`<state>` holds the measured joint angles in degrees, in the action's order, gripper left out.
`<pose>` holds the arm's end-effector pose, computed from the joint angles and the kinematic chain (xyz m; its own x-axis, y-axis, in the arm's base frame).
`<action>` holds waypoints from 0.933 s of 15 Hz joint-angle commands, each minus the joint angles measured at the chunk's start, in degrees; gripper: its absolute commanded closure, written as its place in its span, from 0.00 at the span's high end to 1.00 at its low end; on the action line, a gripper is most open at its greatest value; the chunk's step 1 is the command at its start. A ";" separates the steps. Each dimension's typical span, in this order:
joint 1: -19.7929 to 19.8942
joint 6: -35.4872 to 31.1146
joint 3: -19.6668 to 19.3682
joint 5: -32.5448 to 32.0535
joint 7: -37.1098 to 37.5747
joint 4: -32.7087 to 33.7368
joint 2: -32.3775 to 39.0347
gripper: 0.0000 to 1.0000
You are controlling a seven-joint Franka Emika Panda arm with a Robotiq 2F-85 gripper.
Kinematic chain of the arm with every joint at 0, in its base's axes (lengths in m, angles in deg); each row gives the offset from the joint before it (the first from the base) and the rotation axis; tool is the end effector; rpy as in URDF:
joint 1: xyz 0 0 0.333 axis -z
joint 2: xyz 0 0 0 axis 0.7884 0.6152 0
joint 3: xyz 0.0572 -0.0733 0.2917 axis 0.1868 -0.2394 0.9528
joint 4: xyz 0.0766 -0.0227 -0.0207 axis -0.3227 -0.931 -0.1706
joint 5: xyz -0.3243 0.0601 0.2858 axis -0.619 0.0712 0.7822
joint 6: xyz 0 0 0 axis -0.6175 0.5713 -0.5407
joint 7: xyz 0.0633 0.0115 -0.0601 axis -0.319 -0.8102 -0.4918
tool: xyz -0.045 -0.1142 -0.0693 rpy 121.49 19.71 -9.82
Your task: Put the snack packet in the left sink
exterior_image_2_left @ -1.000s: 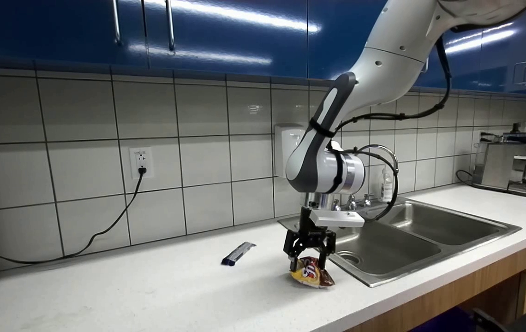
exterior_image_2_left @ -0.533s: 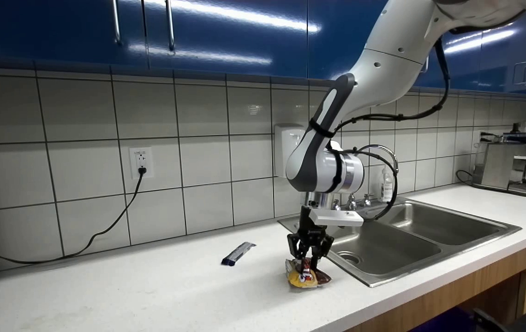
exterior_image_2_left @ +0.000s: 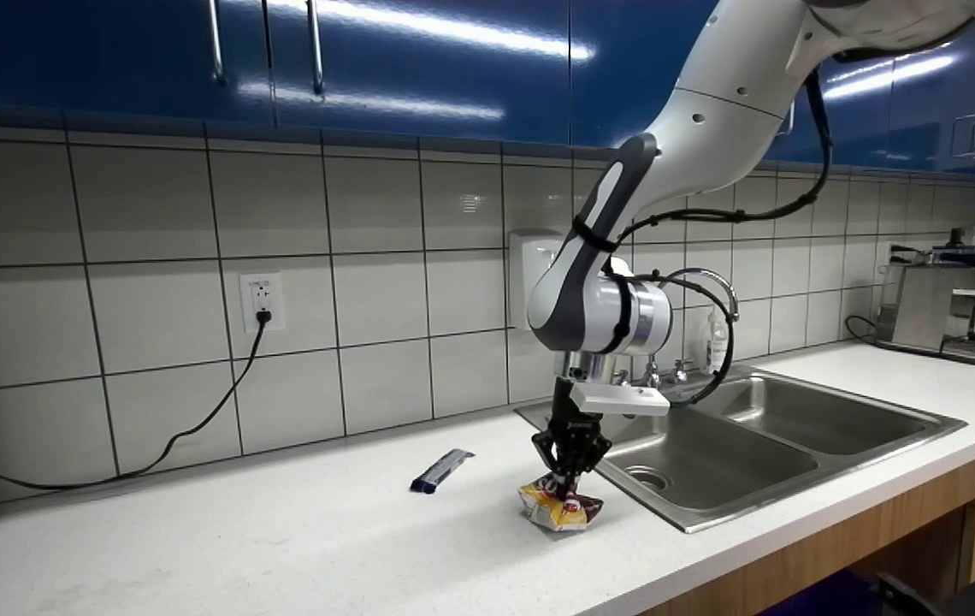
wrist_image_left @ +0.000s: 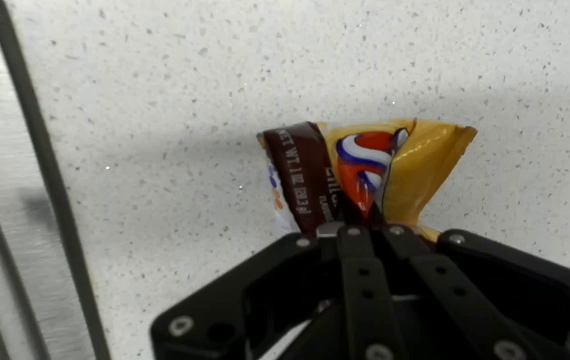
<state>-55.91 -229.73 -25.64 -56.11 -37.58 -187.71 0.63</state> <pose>0.5134 0.1139 0.1101 0.9988 0.0484 -0.0029 0.0469 -0.9790 -0.1984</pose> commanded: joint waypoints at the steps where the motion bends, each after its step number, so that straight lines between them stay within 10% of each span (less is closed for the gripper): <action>1: 1.58 0.72 1.29 -0.26 -0.46 0.79 0.81 0.00; 14: 0.81 0.34 1.25 -1.20 0.00 -0.73 -5.40 0.00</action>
<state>-55.91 -229.74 -25.11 -56.38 -37.58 -187.10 -1.71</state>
